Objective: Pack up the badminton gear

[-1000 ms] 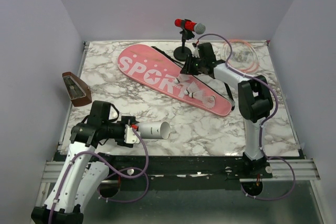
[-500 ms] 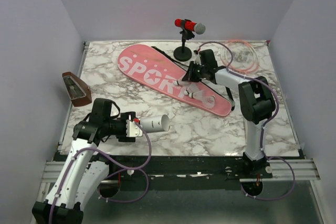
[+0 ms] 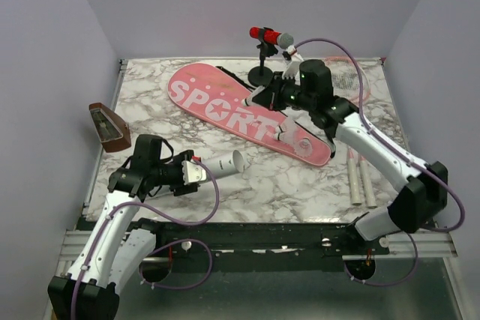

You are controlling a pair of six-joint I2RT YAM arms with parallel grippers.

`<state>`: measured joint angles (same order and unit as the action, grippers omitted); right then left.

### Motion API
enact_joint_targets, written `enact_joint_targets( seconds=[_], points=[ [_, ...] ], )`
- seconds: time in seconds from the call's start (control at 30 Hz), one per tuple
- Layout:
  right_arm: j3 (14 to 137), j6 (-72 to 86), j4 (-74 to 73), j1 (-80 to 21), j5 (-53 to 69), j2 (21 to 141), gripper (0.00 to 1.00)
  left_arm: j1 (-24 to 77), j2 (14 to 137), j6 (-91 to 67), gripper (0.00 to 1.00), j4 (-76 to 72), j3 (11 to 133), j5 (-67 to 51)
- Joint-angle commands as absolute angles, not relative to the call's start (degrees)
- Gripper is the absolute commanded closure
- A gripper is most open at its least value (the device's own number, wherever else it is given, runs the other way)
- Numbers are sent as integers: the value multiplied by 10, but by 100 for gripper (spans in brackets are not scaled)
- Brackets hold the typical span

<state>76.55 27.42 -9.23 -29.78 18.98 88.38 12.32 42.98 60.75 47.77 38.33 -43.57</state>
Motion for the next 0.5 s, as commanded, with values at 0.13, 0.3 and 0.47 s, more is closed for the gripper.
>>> enact_joint_targets(
  seconds=[0.13, 0.3, 0.47],
  points=[
    [695, 303, -194, -425, 110, 708, 100, 120, 439, 551, 48, 435, 374, -474],
    [697, 316, -239, -459, 86, 657, 100, 118, 453, 544, 48, 442, 393, -490],
    [697, 309, -274, -465, 84, 643, 100, 118, 458, 533, 48, 441, 410, -507]
  ],
)
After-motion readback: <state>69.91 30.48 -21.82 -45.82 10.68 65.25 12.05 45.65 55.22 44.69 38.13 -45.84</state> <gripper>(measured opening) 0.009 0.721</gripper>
